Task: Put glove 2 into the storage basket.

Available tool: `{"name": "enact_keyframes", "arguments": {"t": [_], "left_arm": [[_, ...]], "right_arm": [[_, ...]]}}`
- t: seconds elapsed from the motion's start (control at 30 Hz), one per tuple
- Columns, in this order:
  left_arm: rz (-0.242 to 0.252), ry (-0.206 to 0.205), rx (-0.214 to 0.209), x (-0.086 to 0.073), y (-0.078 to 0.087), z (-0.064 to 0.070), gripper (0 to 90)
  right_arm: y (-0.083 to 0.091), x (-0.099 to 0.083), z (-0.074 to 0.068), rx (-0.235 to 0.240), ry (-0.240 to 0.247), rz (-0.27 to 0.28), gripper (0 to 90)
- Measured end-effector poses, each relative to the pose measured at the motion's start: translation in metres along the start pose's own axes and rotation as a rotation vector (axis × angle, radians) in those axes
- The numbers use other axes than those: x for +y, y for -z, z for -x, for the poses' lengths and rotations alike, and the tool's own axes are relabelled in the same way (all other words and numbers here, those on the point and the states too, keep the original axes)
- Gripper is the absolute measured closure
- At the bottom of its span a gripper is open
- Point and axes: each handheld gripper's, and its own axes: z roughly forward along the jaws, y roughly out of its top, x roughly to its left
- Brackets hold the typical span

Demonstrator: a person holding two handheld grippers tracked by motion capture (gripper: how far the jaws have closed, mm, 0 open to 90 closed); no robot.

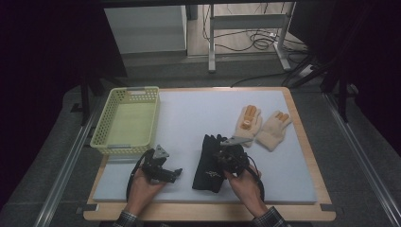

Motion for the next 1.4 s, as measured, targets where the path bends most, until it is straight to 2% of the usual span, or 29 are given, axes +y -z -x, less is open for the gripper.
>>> {"name": "enact_keyframes", "arguments": {"t": [0.07,0.17,0.23,0.33,0.43,0.47,0.6,0.7,0.77,0.83,0.87,0.93,0.97,1.03,1.13,1.23,1.4], "left_arm": [[-0.001,-0.002,-0.001,0.000,0.000,0.000,3.1],[-0.002,-0.004,-0.001,0.000,0.000,0.000,3.1],[-0.002,-0.004,0.000,0.000,0.000,0.000,3.1],[-0.002,-0.004,0.000,0.000,0.000,0.000,3.1],[-0.002,-0.003,-0.001,0.000,0.000,0.000,3.1],[0.001,0.000,-0.001,0.000,0.000,0.000,3.1],[0.000,0.000,0.000,0.000,0.000,0.000,3.1],[-0.005,-0.002,-0.003,0.000,0.000,-0.001,3.0],[-0.006,-0.004,-0.005,0.000,0.000,-0.001,3.0],[-0.004,-0.002,-0.001,0.000,0.001,0.000,3.6],[-0.006,-0.009,0.000,0.000,0.002,0.000,3.6],[-0.010,-0.006,0.007,-0.001,0.004,0.000,3.7],[-0.013,-0.006,0.013,-0.002,0.005,0.001,3.6],[-0.029,-0.010,0.018,-0.002,0.008,0.000,3.5],[-0.041,-0.011,0.038,-0.004,0.012,-0.002,3.2],[-0.046,-0.012,0.048,-0.007,0.015,-0.005,3.2],[-0.049,-0.012,0.079,-0.011,0.021,-0.011,3.4]], "right_arm": [[-0.012,-0.010,0.001,-0.021,0.007,-0.012,83.8],[-0.018,-0.014,0.001,-0.016,0.009,-0.016,81.6],[-0.023,-0.017,0.000,-0.011,0.021,-0.014,77.1],[-0.029,-0.019,0.001,0.010,0.036,-0.023,65.8],[-0.024,-0.015,0.003,0.029,0.060,-0.008,53.8],[-0.017,-0.010,0.007,0.028,0.080,-0.003,50.5],[-0.003,-0.008,0.017,0.024,0.089,0.004,50.4],[0.004,-0.013,0.029,0.044,0.112,0.007,52.9],[0.006,-0.021,0.035,0.062,0.122,-0.004,60.2],[0.008,-0.034,0.042,0.093,0.119,-0.011,73.9],[0.008,-0.034,0.042,0.093,0.119,-0.011,73.9],[0.008,-0.043,0.044,0.095,0.123,-0.015,84.0],[0.008,-0.051,0.046,0.114,0.128,-0.015,88.3],[0.009,-0.054,0.046,0.124,0.132,-0.012,88.5],[0.008,-0.065,0.043,0.129,0.166,-0.021,88.5],[0.005,-0.071,0.040,0.146,0.167,-0.040,88.6],[-0.001,-0.071,0.032,0.167,0.178,-0.037,88.5]]}}
